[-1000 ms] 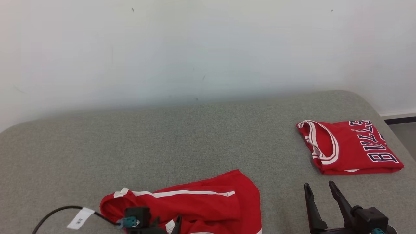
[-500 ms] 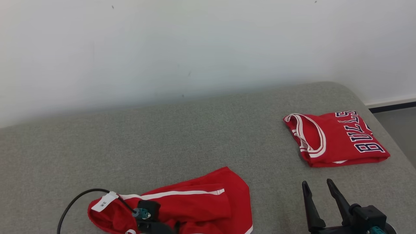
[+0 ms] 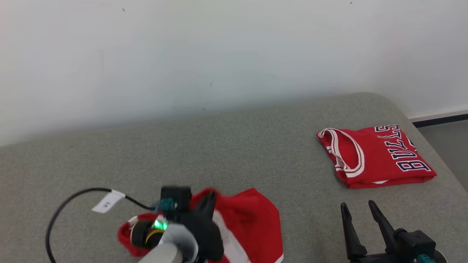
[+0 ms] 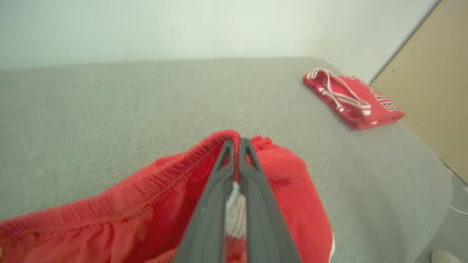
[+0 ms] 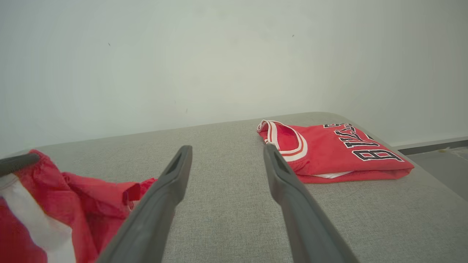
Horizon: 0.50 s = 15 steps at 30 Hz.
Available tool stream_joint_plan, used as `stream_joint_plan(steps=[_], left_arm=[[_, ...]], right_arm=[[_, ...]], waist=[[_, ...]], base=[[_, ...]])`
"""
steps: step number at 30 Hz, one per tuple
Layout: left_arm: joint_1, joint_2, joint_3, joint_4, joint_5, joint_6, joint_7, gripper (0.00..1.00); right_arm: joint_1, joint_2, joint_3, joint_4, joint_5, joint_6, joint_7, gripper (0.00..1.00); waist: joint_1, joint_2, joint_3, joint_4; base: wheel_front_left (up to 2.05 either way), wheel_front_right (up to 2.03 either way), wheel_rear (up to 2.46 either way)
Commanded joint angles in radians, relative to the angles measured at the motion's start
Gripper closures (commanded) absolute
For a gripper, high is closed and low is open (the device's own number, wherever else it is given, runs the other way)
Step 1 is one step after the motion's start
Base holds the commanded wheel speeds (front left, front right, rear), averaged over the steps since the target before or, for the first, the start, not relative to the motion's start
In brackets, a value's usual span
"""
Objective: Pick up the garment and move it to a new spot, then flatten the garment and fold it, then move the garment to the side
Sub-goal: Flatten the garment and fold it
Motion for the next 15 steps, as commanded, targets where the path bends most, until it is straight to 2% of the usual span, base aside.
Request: stream_joint_plan(steps=[1, 6, 12, 15], left_arm=[[-0.028, -0.013, 0.010, -0.017, -0.010, -0.007, -0.022, 1.00], [-0.112, -0.067, 0.057, -0.082, -0.014, -0.022, -0.103, 1.00], [-0.157, -0.103, 0.111, -0.154, -0.038, 0.004, -0.160, 1.00], [-0.126, -0.123, 0.174, -0.208, -0.116, 0.023, -0.185, 1.00]], right_arm=[[-0.006, 0.001, 0.003, 0.002, -0.004, -0.002, -0.001, 0.00], [-0.004, 0.001, 0.012, 0.005, -0.003, -0.002, -0.001, 0.00], [0.005, 0.001, 0.010, 0.004, -0.005, -0.002, -0.002, 0.00], [0.011, 0.001, 0.007, 0.001, -0.007, -0.002, -0.003, 0.00]], waist=[[0.0000, 0.0000, -0.004, 0.001], [0.0000, 0.0000, -0.015, -0.001], [0.0000, 0.0000, -0.023, -0.003], [0.0000, 0.0000, -0.026, -0.004]], base=[[0.00, 0.00, 0.00], [0.00, 0.00, 0.00], [0.00, 0.00, 0.00], [0.00, 0.00, 0.00]])
